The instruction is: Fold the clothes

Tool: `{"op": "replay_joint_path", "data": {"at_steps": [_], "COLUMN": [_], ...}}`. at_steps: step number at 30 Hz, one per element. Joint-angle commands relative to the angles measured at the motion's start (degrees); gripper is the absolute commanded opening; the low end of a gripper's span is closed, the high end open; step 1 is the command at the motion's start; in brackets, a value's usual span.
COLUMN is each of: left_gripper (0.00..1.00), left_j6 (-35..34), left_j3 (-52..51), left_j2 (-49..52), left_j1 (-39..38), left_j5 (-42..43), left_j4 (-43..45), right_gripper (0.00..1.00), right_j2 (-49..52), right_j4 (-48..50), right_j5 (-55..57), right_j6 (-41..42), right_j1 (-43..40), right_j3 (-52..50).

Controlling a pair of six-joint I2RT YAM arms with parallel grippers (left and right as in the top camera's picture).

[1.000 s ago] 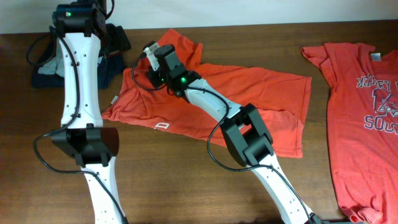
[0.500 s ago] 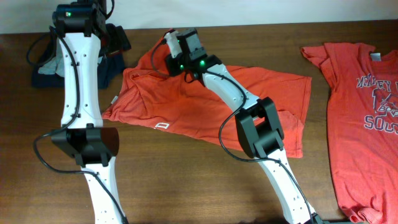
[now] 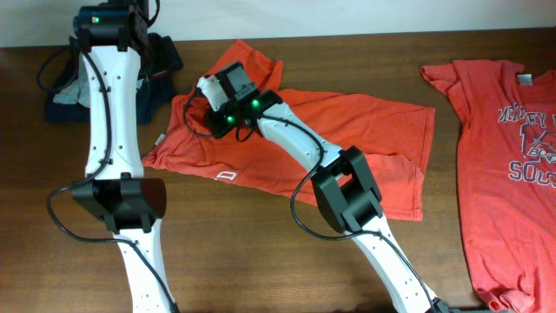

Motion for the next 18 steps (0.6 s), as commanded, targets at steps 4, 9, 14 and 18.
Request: {"op": "replay_joint_path", "data": {"at_steps": [4, 9, 14, 18], "left_gripper": [0.99, 0.99, 0.99, 0.99], "left_j6": [-0.11, -0.11, -0.11, -0.11], "left_j3": [0.09, 0.09, 0.09, 0.09], "left_j2": [-0.24, -0.24, -0.24, -0.24], "left_j1": [-0.22, -0.26, -0.22, -0.22], "left_j5": [0.26, 0.26, 0.26, 0.26], "left_j4": [0.04, 0.04, 0.04, 0.07], "right_gripper": [0.04, 0.04, 0.04, 0.03], "right_j2": [3.19, 5.9, 6.01, 5.99], "right_j4": [3.74, 8.74, 14.58, 21.7], "right_j5": [2.51, 2.54, 5.55, 6.23], "right_j6": [-0.13, -0.11, -0.11, 0.5], "right_j1": [0.39, 0.39, 0.28, -0.85], "right_j3": [-0.11, -0.13, -0.15, -0.07]}}
